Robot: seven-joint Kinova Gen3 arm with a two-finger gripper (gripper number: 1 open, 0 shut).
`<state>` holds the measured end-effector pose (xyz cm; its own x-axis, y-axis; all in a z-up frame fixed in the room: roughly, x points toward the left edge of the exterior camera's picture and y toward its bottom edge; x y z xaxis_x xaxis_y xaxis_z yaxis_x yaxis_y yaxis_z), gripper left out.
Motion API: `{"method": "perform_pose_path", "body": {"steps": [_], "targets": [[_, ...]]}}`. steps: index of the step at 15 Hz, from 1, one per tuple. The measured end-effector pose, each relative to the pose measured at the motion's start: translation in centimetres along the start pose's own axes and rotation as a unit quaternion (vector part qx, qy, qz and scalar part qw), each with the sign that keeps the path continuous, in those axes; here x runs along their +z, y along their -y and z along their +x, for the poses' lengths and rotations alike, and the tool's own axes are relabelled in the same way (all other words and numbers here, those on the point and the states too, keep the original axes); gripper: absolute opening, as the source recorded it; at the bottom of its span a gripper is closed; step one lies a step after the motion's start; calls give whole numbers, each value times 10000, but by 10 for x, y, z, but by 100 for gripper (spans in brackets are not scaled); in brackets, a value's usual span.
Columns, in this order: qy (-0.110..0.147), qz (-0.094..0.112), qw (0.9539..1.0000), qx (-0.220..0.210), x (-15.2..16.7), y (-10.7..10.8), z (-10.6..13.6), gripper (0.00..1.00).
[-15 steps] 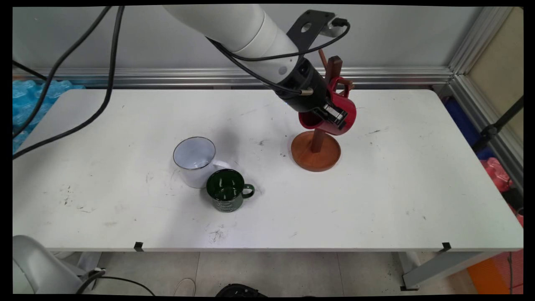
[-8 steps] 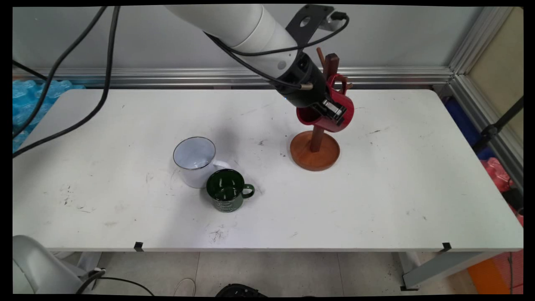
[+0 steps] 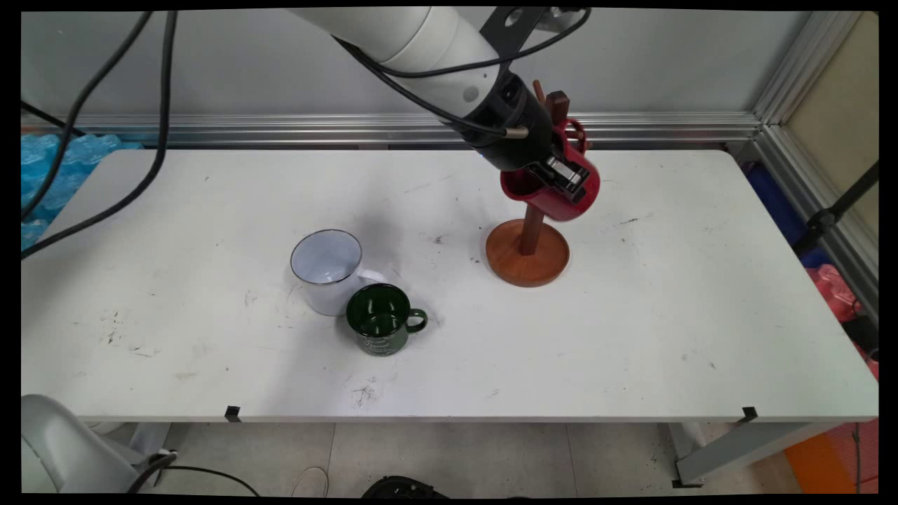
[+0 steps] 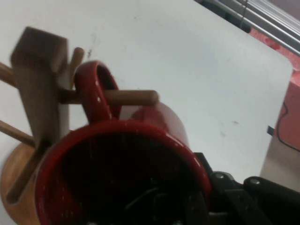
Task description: Place the picked object on the table
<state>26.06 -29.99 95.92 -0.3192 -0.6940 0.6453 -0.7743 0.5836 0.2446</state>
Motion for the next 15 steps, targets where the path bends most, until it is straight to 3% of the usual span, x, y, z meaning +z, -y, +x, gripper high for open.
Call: {"method": "perform_pose_path", "body": {"steps": [15], "targets": [[4,-575,9979,294,-41,-36,-6,0]]}}
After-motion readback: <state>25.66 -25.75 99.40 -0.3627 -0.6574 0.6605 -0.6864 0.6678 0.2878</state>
